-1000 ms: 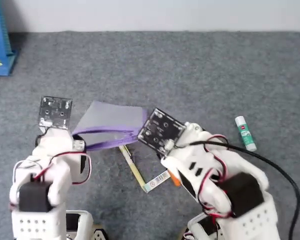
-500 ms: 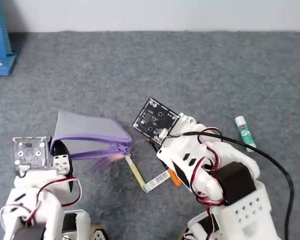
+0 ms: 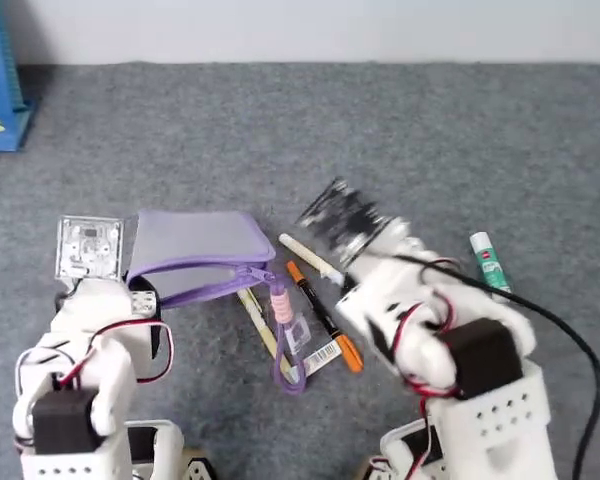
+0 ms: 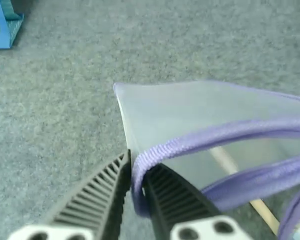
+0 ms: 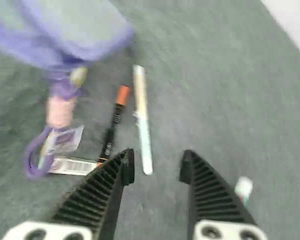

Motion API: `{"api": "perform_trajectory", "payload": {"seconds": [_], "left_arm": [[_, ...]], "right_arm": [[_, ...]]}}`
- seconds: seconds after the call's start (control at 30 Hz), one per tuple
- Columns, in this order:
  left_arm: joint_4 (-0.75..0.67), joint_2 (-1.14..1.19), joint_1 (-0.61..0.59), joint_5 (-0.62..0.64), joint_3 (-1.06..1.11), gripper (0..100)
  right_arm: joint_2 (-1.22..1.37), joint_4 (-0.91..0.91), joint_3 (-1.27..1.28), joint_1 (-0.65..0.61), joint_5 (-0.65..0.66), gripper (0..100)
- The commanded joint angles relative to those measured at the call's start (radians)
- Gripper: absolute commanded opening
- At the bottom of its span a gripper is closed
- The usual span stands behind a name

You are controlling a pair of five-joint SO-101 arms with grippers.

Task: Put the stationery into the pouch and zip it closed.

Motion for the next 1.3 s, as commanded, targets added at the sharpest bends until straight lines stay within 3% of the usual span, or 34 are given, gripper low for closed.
{"api": "perform_trajectory", "payload": {"seconds": [0.0,0.27,0.6,0.9,1.27], "left_arm": [[-0.032,0.035,-0.014,0.011,-0.012,1],[-0.032,0.038,-0.115,0.011,-0.01,1],[-0.032,0.072,-0.147,0.008,-0.007,1],[-0.032,0.072,-0.147,0.008,-0.004,1],[-0.032,0.072,-0.147,0.008,-0.002,1]], "right_arm": [[0.047,-0.031,0.018,0.105,-0.021,18.0],[0.335,-0.219,0.129,0.159,0.04,18.0],[0.621,-0.512,0.127,0.487,0.041,18.0],[0.849,-0.73,0.104,0.619,0.098,18.0],[1.159,-0.719,-0.206,0.659,0.098,18.2]]}}
